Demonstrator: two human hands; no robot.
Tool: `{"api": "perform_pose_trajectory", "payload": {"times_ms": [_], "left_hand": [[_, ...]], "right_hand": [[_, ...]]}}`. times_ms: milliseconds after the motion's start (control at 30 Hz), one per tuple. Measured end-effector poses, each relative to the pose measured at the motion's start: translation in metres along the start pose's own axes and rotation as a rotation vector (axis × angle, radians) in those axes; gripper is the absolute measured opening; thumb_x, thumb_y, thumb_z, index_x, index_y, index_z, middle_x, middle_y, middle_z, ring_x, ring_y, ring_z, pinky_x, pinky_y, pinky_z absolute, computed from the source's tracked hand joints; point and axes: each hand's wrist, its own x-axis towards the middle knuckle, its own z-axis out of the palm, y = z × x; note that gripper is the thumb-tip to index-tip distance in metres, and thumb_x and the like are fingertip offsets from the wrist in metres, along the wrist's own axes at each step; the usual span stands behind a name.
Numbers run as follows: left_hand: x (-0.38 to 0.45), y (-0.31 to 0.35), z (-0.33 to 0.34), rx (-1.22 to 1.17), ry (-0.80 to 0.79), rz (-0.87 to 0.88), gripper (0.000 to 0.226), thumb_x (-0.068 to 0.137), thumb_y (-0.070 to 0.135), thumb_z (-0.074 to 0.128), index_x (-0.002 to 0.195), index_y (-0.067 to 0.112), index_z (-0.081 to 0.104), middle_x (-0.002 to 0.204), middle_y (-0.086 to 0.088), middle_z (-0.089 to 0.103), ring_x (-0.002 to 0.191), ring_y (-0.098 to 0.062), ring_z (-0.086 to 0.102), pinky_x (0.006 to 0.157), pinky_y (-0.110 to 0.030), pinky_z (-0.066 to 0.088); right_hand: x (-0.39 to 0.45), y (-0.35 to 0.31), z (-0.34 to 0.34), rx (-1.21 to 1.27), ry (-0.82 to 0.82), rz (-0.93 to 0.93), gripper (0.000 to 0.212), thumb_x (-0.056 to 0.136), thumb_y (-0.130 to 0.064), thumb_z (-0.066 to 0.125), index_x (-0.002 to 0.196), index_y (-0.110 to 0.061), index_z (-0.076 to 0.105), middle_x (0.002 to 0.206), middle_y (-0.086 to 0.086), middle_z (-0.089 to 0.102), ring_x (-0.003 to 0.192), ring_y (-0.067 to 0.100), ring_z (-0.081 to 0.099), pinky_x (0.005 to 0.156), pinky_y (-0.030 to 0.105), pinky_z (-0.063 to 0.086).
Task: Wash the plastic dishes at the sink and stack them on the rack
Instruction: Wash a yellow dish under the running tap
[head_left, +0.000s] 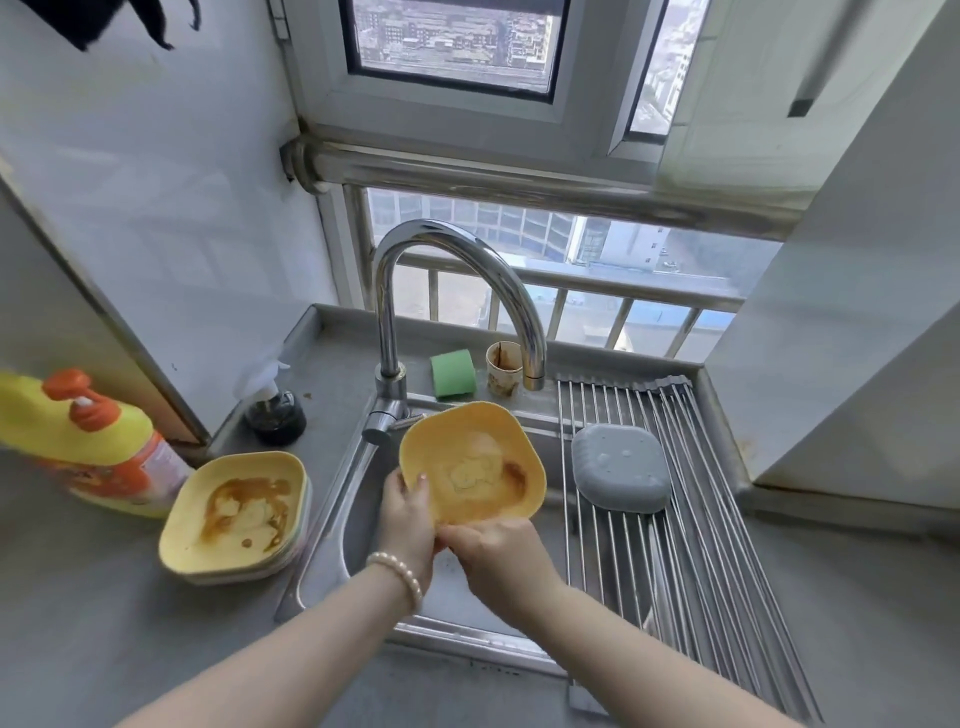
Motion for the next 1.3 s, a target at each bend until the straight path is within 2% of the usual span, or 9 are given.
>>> {"api": "perform_pose_trajectory", "payload": {"times_ms": [167,300,467,600,767,967,1100,1167,1300], "left_hand": [[0.026,0.02,-0.019,0.459,-0.041,0.144,0.028,0.103,0.024,0.037,0.123,0.02,0.056,0.105,-0.006,0.065,0.096,-0.029,0.064,0.087,-0.05,0.054],[0.035,0.036,-0.022,0.508,-0.17,-0.069,0.02,0.103,0.02,0.04,0.112,0.02,0.058,0.095,-0.009,0.065,0.076,-0.028,0.066,0.054,-0.038,0.058],[0.027,0.034,-0.019,0.184,-0.055,-0.17,0.022,0.088,0.002,0.056,0.109,0.0,0.061,0.095,-0.019,0.067,0.076,-0.033,0.065,0.061,-0.039,0.056],[-0.015,0.004,-0.006,-0.159,-0.035,-0.168,0.028,0.084,-0.004,0.056,0.111,0.005,0.062,0.089,-0.015,0.069,0.078,-0.029,0.066,0.062,-0.034,0.054],[0.01,0.018,-0.014,-0.101,-0.005,-0.199,0.025,0.1,0.02,0.044,0.119,0.008,0.053,0.101,-0.02,0.065,0.086,-0.037,0.064,0.061,-0.044,0.055],[0.023,0.06,-0.033,0.171,-0.246,-0.397,0.018,0.097,0.011,0.046,0.108,0.0,0.053,0.093,-0.022,0.066,0.08,-0.035,0.065,0.052,-0.04,0.057],[0.006,0.056,-0.021,-0.142,-0.274,-0.337,0.024,0.087,0.009,0.048,0.106,-0.002,0.058,0.093,-0.023,0.068,0.085,-0.037,0.064,0.072,-0.044,0.054],[-0.005,0.045,-0.014,-0.276,-0.26,-0.229,0.03,0.082,0.01,0.051,0.109,0.0,0.06,0.096,-0.021,0.068,0.087,-0.037,0.064,0.077,-0.045,0.053],[-0.019,0.035,-0.009,-0.394,-0.216,-0.114,0.028,0.078,0.01,0.053,0.104,0.004,0.06,0.092,-0.018,0.065,0.084,-0.033,0.062,0.075,-0.041,0.05]], "right_hand": [[-0.006,0.05,-0.017,-0.177,-0.084,-0.192,0.004,0.074,-0.017,0.073,0.073,-0.014,0.071,0.083,-0.001,0.072,0.085,0.018,0.069,0.084,0.032,0.052],[-0.005,0.051,-0.015,-0.53,-0.308,-0.043,0.046,0.065,-0.032,0.083,0.101,-0.004,0.074,0.107,0.012,0.071,0.108,0.032,0.064,0.102,0.048,0.044],[0.003,0.033,-0.012,-0.432,-0.202,-0.044,0.03,0.045,-0.008,0.086,0.073,-0.01,0.076,0.078,0.009,0.074,0.082,0.026,0.071,0.089,0.038,0.054],[0.017,-0.003,-0.014,-0.287,-0.106,0.023,0.021,0.043,-0.002,0.075,0.055,-0.016,0.066,0.052,-0.001,0.062,0.049,0.017,0.062,0.056,0.022,0.052],[0.005,-0.002,-0.007,0.031,-0.026,0.016,0.024,0.054,-0.003,0.075,0.067,-0.023,0.071,0.062,-0.008,0.068,0.051,0.015,0.062,0.041,0.019,0.045],[0.007,0.041,-0.03,-0.268,-0.143,-0.181,0.009,0.077,-0.027,0.072,0.075,-0.018,0.071,0.084,-0.004,0.072,0.088,0.015,0.068,0.102,0.035,0.045],[0.021,0.01,-0.03,-0.31,-0.155,-0.052,0.02,0.05,0.0,0.067,0.051,-0.017,0.057,0.051,-0.002,0.058,0.051,0.017,0.061,0.063,0.03,0.057],[0.025,-0.002,-0.03,-0.264,-0.145,0.092,0.034,0.028,0.003,0.068,0.045,-0.017,0.047,0.041,-0.002,0.047,0.036,0.019,0.048,0.039,0.018,0.04],[0.026,-0.019,-0.032,-0.268,-0.182,0.197,0.044,0.015,0.0,0.075,0.042,-0.02,0.047,0.035,-0.005,0.043,0.029,0.014,0.042,0.037,0.015,0.019]]}}
